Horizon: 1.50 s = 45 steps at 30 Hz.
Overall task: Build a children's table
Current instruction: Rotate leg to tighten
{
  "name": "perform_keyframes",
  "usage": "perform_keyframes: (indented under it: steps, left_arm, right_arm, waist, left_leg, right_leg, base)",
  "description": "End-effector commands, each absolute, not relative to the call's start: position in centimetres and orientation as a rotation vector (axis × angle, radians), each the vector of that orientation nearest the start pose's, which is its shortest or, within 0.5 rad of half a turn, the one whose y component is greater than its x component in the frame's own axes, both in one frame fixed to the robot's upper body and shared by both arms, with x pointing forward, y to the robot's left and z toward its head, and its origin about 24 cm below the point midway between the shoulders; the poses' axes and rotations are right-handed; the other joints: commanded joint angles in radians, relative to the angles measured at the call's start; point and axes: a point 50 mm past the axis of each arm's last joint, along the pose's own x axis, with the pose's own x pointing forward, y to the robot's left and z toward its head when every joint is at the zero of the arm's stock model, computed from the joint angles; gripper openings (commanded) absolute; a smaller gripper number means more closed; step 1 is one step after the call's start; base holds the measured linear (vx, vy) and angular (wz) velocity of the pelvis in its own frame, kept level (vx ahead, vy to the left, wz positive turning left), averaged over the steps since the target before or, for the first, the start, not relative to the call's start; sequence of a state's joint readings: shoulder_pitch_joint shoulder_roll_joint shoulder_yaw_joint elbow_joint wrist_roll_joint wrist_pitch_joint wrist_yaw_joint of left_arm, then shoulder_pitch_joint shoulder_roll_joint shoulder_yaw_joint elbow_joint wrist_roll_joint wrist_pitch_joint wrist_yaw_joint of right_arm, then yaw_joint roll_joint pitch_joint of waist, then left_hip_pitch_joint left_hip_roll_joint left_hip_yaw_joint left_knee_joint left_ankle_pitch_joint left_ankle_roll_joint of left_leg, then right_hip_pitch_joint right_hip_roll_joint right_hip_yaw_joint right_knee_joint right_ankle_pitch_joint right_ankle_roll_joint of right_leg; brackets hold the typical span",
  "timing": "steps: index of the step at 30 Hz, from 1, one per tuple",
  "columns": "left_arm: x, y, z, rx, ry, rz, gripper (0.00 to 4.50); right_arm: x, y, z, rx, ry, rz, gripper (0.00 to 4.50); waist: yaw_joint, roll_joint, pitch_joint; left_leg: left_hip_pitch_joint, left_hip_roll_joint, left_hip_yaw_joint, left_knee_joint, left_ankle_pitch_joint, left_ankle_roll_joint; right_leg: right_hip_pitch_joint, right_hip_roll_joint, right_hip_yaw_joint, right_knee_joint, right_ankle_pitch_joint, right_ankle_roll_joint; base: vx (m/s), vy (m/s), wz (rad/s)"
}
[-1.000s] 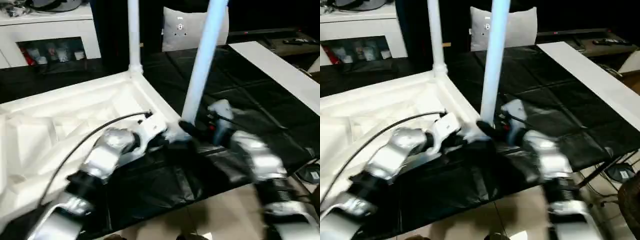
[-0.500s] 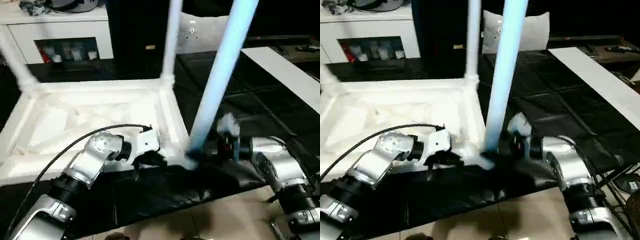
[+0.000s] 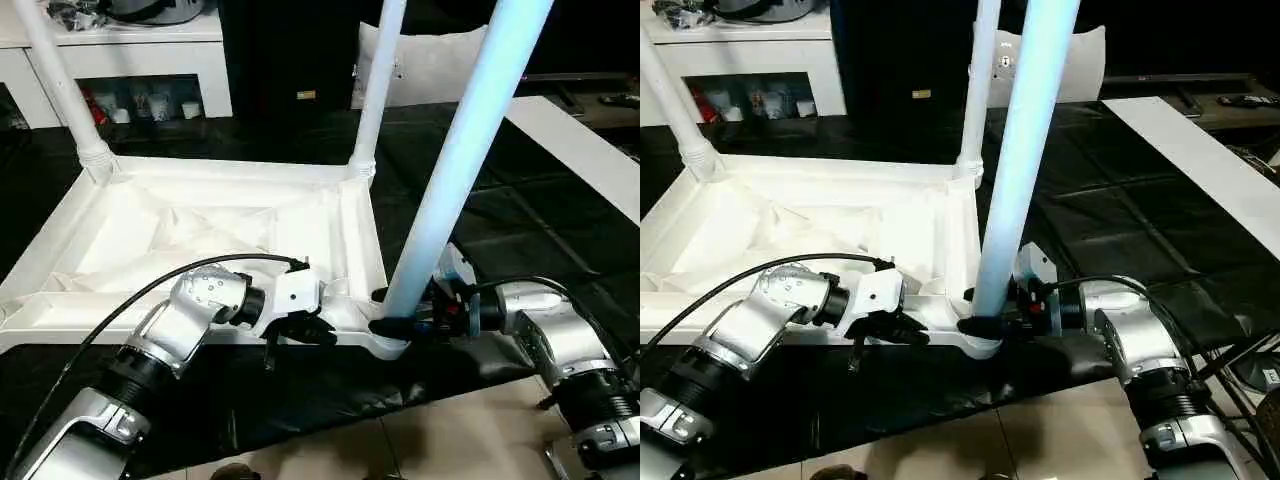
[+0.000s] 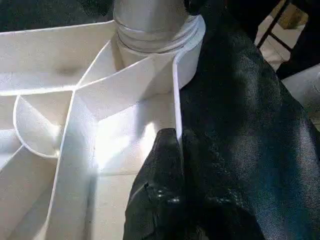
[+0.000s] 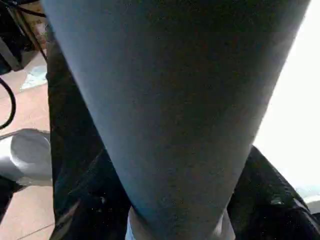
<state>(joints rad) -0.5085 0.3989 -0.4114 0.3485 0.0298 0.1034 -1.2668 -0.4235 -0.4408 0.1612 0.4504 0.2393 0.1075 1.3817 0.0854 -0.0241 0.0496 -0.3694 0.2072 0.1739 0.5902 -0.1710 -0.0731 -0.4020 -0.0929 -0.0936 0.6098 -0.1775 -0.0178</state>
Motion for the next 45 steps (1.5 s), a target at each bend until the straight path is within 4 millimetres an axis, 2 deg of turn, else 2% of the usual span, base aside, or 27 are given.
perform_keyframes:
  steps: [1,6,7,8,9,10,11,12,13,15,16,17,18,19,22,24,26,28,31,32,33,34,37,40,42,44,45]
  left_arm:
    - [28.4,9.9,5.2,0.488,0.394,-1.553,0.00]
    - [28.5,9.2,5.4,0.395,0.393,-1.438,0.00]
    - [28.7,8.7,5.6,0.365,0.382,-1.377,0.00]
    - [28.8,8.4,5.7,0.348,0.378,-1.347,0.00]
    - [28.9,8.1,5.9,0.330,0.374,-1.316,0.00]
    - [29.4,7.1,6.3,0.277,0.372,-1.221,0.00]
    - [29.7,6.3,6.6,0.264,0.378,-1.151,0.00]
    - [29.9,6.0,6.7,0.265,0.382,-1.125,0.00]
    - [30.0,5.8,6.7,0.269,0.381,-1.109,0.00]
    - [30.3,5.4,6.8,0.275,0.373,-1.064,0.00]
    - [30.7,5.1,6.8,0.289,0.360,-1.013,0.00]
    - [31.0,5.0,6.9,0.303,0.353,-0.977,0.00]
    - [31.0,5.0,6.9,0.308,0.351,-0.971,0.00]
    - [31.3,5.2,7.0,0.334,0.338,-0.938,0.00]
    - [31.4,6.0,6.8,0.357,0.357,-0.909,0.00]
    - [31.5,6.3,6.7,0.365,0.363,-0.904,0.00]
    - [31.7,7.1,6.6,0.385,0.364,-0.899,0.00]
    - [31.8,8.0,6.3,0.410,0.364,-0.917,0.00]
    - [31.7,8.8,6.1,0.425,0.362,-0.960,0.00]
    - [31.7,8.9,6.1,0.424,0.362,-0.965,0.00]
    - [31.6,9.4,6.1,0.427,0.357,-1.020,0.00]
    - [31.6,9.6,6.1,0.432,0.353,-1.042,0.00]
    - [31.2,10.2,5.8,0.467,0.366,-1.150,0.00]
    - [30.6,10.8,5.7,0.500,0.382,-1.270,0.00]
    - [30.4,11.0,5.7,0.519,0.397,-1.345,0.00]
    - [30.2,11.0,5.8,0.552,0.410,-1.430,0.00]
    - [30.2,11.0,5.8,0.552,0.410,-1.430,0.00]
  right_arm:
    - [28.0,-15.4,5.1,-0.009,0.312,1.478,2.08]
    - [28.1,-14.1,4.7,0.039,0.309,1.390,2.06]
    - [28.7,-13.3,4.4,0.063,0.329,1.293,2.06]
    - [29.1,-13.0,4.2,0.073,0.336,1.249,2.06]
    - [29.4,-12.7,4.1,0.083,0.344,1.205,2.06]
    - [30.6,-11.6,3.9,0.090,0.349,1.058,2.06]
    - [31.6,-10.8,3.7,0.083,0.357,0.945,2.06]
    - [32.0,-10.4,3.6,0.076,0.361,0.900,2.06]
    - [32.2,-10.1,3.5,0.080,0.368,0.865,2.06]
    - [32.9,-9.6,3.3,0.083,0.397,0.768,2.06]
    - [33.5,-9.1,3.2,0.071,0.394,0.696,2.06]
    - [33.8,-8.8,3.2,0.070,0.369,0.656,2.39]
    - [33.8,-8.8,3.3,0.075,0.362,0.649,2.58]
    - [34.1,-8.7,3.6,0.104,0.319,0.604,2.71]
    - [34.2,-9.0,4.3,0.099,0.255,0.623,2.80]
    - [34.1,-9.2,4.4,0.099,0.244,0.635,3.06]
    - [33.9,-10.0,4.5,0.078,0.225,0.669,3.18]
    - [33.5,-11.4,4.2,0.050,0.225,0.708,3.42]
    - [32.7,-13.4,4.3,0.034,0.216,0.764,3.57]
    - [32.7,-13.5,4.3,0.029,0.214,0.770,3.57]
    - [32.0,-15.0,4.6,-0.002,0.204,0.835,3.84]
    - [31.8,-15.5,4.8,-0.006,0.203,0.858,3.93]
    - [31.2,-17.2,5.7,-0.023,0.190,0.930,4.02]
    - [30.9,-18.2,6.4,-0.073,0.196,1.012,4.40]
    - [30.8,-18.5,6.8,-0.116,0.210,1.075,4.40]
    - [30.3,-18.7,7.5,-0.156,0.222,1.207,4.40]
    - [30.3,-18.7,7.5,-0.156,0.222,1.207,4.40]
  waist:
    - [-0.006,-0.003,-0.061]
    - [-0.011,-0.005,-0.057]
    - [-0.012,-0.005,-0.056]
    - [-0.019,-0.006,-0.052]
    - [-0.026,-0.003,-0.052]
    - [-0.037,-0.005,-0.051]
    - [-0.046,-0.005,-0.050]
    - [-0.070,-0.005,-0.047]
    - [-0.081,-0.004,-0.052]
    - [-0.090,-0.003,-0.055]
    - [-0.099,-0.005,-0.057]
    - [-0.103,-0.008,-0.057]
    - [-0.101,-0.005,-0.058]
    - [-0.097,-0.007,-0.059]
    - [-0.089,-0.006,-0.063]
    - [-0.085,-0.006,-0.067]
    - [-0.081,-0.005,-0.066]
    - [-0.068,-0.008,-0.068]
    - [-0.062,-0.006,-0.067]
    - [-0.062,-0.006,-0.067]
    - [-0.061,-0.002,-0.065]
    - [-0.058,-0.006,-0.065]
    - [-0.053,-0.003,-0.063]
    - [-0.045,-0.001,-0.063]
    - [-0.041,0.000,-0.063]
    - [-0.032,-0.007,-0.063]
    - [-0.026,-0.004,-0.062]
  left_leg:
    - [0.011,0.028,-0.002,-0.071,-0.263,0.037]
    - [0.012,0.029,-0.003,-0.077,-0.280,0.025]
    - [0.013,0.027,-0.003,-0.076,-0.289,0.024]
    - [0.010,0.023,-0.003,-0.077,-0.299,0.016]
    - [0.014,0.023,-0.006,-0.076,-0.325,0.004]
    - [0.013,0.020,-0.010,-0.075,-0.339,-0.003]
    - [0.011,0.021,-0.011,-0.076,-0.341,-0.013]
    - [0.002,0.017,-0.018,-0.077,-0.355,-0.032]
    - [0.000,0.012,-0.023,-0.073,-0.367,-0.034]
    - [-0.001,0.013,-0.022,-0.072,-0.361,-0.013]
    - [-0.004,0.011,-0.022,-0.072,-0.355,-0.004]
    - [-0.005,0.011,-0.020,-0.072,-0.352,-0.001]
    - [0.002,0.010,-0.017,-0.068,-0.353,0.006]
    - [0.009,0.011,-0.013,-0.066,-0.347,0.017]
    - [0.004,0.018,-0.010,-0.071,-0.300,0.034]
    - [-0.002,0.019,-0.009,-0.071,-0.262,0.042]
    - [-0.002,0.018,-0.006,-0.070,-0.243,0.054]
    - [-0.002,0.017,-0.002,-0.067,-0.209,0.068]
    - [-0.003,0.016,-0.001,-0.067,-0.208,0.075]
    - [-0.003,0.018,-0.002,-0.068,-0.208,0.073]
    - [-0.002,0.015,-0.002,-0.069,-0.220,0.076]
    - [0.000,0.018,-0.002,-0.068,-0.231,0.076]
    - [0.004,0.019,-0.002,-0.070,-0.241,0.070]
    - [0.008,0.023,-0.004,-0.073,-0.268,0.064]
    - [0.012,0.024,-0.002,-0.073,-0.273,0.061]
    - [0.013,0.024,0.000,-0.072,-0.273,0.064]
    - [0.014,0.026,0.000,-0.072,-0.276,0.062]
  right_leg:
    - [0.048,-0.052,0.051,-0.083,-0.303,-0.178]
    - [0.046,-0.052,0.050,-0.085,-0.349,-0.165]
    - [0.044,-0.051,0.050,-0.089,-0.371,-0.160]
    - [0.043,-0.050,0.049,-0.093,-0.412,-0.149]
    - [0.041,-0.053,0.047,-0.097,-0.470,-0.130]
    - [0.041,-0.054,0.042,-0.103,-0.520,-0.110]
    - [0.038,-0.053,0.043,-0.102,-0.531,-0.108]
    - [0.041,-0.053,0.032,-0.104,-0.578,-0.090]
    - [0.045,-0.056,0.025,-0.113,-0.614,-0.063]
    - [0.043,-0.055,0.028,-0.119,-0.576,-0.064]
    - [0.042,-0.053,0.028,-0.117,-0.541,-0.079]
    - [0.041,-0.052,0.028,-0.117,-0.532,-0.082]
    - [0.036,-0.053,0.029,-0.120,-0.525,-0.088]
    - [0.031,-0.053,0.033,-0.120,-0.504,-0.095]
    - [0.037,-0.048,0.039,-0.103,-0.383,-0.132]
    - [0.045,-0.048,0.040,-0.094,-0.308,-0.153]
    - [0.047,-0.047,0.042,-0.090,-0.264,-0.170]
    - [0.051,-0.048,0.044,-0.087,-0.224,-0.178]
    - [0.055,-0.048,0.044,-0.092,-0.250,-0.165]
    - [0.054,-0.048,0.044,-0.089,-0.249,-0.168]
    - [0.054,-0.045,0.041,-0.097,-0.267,-0.166]
    - [0.054,-0.047,0.042,-0.095,-0.280,-0.163]
    - [0.049,-0.046,0.043,-0.095,-0.298,-0.166]
    - [0.047,-0.047,0.043,-0.098,-0.322,-0.165]
    - [0.043,-0.046,0.044,-0.096,-0.312,-0.172]
    - [0.045,-0.047,0.045,-0.093,-0.298,-0.183]
    - [0.043,-0.049,0.046,-0.092,-0.301,-0.183]
  base:
    - [0.000,0.000,0.00]
    - [0.000,0.000,0.00]
    - [0.000,0.000,0.00]
    - [0.000,0.000,0.00]
    - [0.000,0.000,0.00]
    - [0.000,0.000,0.00]
    - [0.000,0.000,0.00]
    - [-0.052,0.020,-0.18]
    - [-0.052,0.020,-0.18]
    - [-0.014,0.013,-0.09]
    - [0.000,0.000,0.00]
    - [0.000,0.000,0.00]
    - [0.000,0.000,0.00]
    - [0.000,0.000,0.00]
    - [0.000,0.000,0.00]
    - [0.000,0.000,0.00]
    - [0.000,0.000,0.00]
    - [0.000,0.000,0.00]
    - [0.000,0.000,0.00]
    - [0.000,0.000,0.00]
    - [0.000,0.000,0.00]
    - [0.000,0.000,0.00]
    - [0.000,0.000,0.00]
    - [0.000,0.000,0.00]
    - [0.000,0.000,0.00]
    - [0.000,0.000,0.00]
    - [0.000,0.000,0.00]
